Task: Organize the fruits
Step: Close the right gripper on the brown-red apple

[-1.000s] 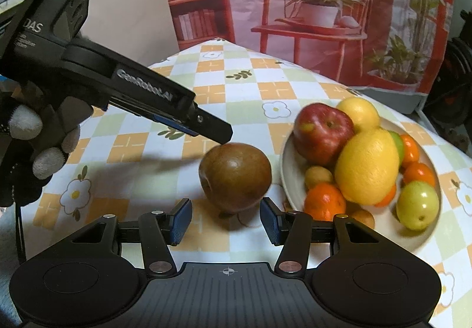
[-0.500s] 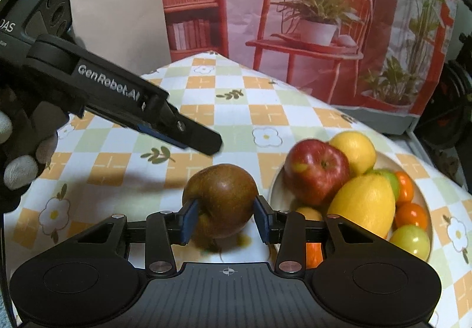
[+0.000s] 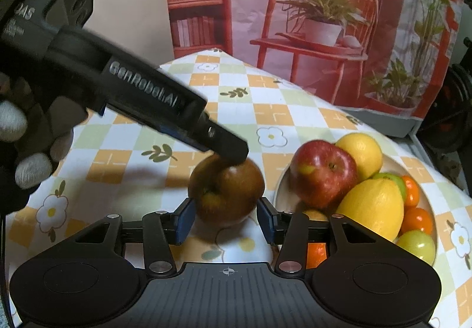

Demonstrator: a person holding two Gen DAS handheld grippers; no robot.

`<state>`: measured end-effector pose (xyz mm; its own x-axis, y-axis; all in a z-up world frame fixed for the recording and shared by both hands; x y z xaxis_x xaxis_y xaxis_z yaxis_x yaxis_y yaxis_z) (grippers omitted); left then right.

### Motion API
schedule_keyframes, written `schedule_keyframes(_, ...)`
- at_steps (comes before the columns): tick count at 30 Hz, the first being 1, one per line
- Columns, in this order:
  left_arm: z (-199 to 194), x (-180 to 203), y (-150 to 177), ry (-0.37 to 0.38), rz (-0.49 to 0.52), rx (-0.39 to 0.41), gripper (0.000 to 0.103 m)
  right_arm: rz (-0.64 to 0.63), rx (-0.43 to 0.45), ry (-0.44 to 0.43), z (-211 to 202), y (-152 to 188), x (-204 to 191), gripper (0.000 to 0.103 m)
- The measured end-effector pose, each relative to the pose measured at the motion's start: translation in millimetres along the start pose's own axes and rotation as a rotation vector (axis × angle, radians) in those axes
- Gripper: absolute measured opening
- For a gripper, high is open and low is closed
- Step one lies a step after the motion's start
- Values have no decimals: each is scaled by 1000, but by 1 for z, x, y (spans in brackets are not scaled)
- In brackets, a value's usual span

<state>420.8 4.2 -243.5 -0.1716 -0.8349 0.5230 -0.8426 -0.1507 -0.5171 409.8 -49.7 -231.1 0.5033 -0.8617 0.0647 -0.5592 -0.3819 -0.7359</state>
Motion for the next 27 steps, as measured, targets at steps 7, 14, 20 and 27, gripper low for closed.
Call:
schedule_keyframes(7, 1, -11, -13, -35, -46, 35, 49, 3, 17, 7, 11, -2, -2, 45)
schedule_keyframes(14, -2, -30, -22, -11, -120, 53, 47, -1, 54, 10, 21, -11, -2, 47)
schedule_keyframes(20, -5, -38, -18, 87, -141, 24, 47, -6, 70, -10, 28, -21, 0, 46)
schedule_keyframes(27, 4, -45, -19, 108, -188, 23, 48, -18, 71, -5, 36, -28, 0, 48)
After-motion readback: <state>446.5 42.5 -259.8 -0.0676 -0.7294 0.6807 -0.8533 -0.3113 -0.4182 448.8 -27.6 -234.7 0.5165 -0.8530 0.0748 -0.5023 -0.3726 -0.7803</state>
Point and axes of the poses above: each gripper's, at about its wrist camera, not at the fingertips, and z roughly the way its jaws point, x to its right, y to its underside, the point moved 8 cm from there along z, roughly the way its jaws point, and after that the axes turned 9 degrees about -z, right-handed, at the moved point
